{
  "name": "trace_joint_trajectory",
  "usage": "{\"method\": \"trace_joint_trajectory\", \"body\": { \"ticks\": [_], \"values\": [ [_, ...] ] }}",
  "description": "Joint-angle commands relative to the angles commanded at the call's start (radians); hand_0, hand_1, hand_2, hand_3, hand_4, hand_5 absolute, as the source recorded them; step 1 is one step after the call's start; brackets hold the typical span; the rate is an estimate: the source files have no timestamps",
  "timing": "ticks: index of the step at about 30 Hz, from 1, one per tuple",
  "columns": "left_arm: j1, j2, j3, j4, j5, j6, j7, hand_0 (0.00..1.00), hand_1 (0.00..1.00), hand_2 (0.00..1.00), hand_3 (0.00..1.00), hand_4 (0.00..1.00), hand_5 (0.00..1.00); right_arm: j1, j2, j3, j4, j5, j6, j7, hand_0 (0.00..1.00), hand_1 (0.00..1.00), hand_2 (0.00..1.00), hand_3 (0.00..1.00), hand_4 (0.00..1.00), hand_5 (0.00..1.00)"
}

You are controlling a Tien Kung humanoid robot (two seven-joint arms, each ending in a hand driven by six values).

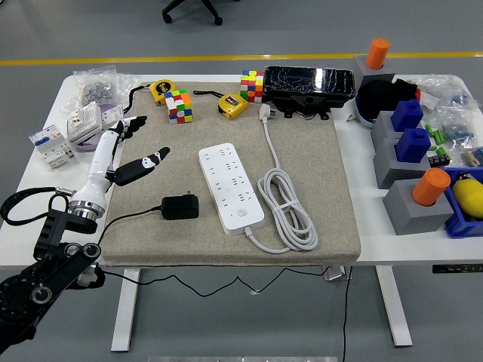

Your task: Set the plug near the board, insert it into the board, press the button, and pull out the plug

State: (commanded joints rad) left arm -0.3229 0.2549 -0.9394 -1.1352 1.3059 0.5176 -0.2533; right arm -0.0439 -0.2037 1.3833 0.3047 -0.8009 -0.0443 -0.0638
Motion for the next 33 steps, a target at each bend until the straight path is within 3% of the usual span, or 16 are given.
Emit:
{"method": "trace_joint_trajectory", "body": {
  "ticks": [8,33],
  "values": [
    [-0.002,0.012,-0.025,-0.014,-0.019,-0.036,0.006,0.792,0.815,0.805,0.791,0.898,0.382,0.012,-0.001,0.002,0.002,-0.002,0.007,-0.01,0.526,0.623,0.605,0.546,0.881,0.403],
    [0.0,0.03,-0.07,-0.075,-0.016,-0.045,0.01,0.799,0.792,0.787,0.782,0.857,0.372,0.053,0.001,-0.011,-0.01,0.003,0.021,-0.028,0.529,0.628,0.613,0.55,0.883,0.406]
  ]
}}
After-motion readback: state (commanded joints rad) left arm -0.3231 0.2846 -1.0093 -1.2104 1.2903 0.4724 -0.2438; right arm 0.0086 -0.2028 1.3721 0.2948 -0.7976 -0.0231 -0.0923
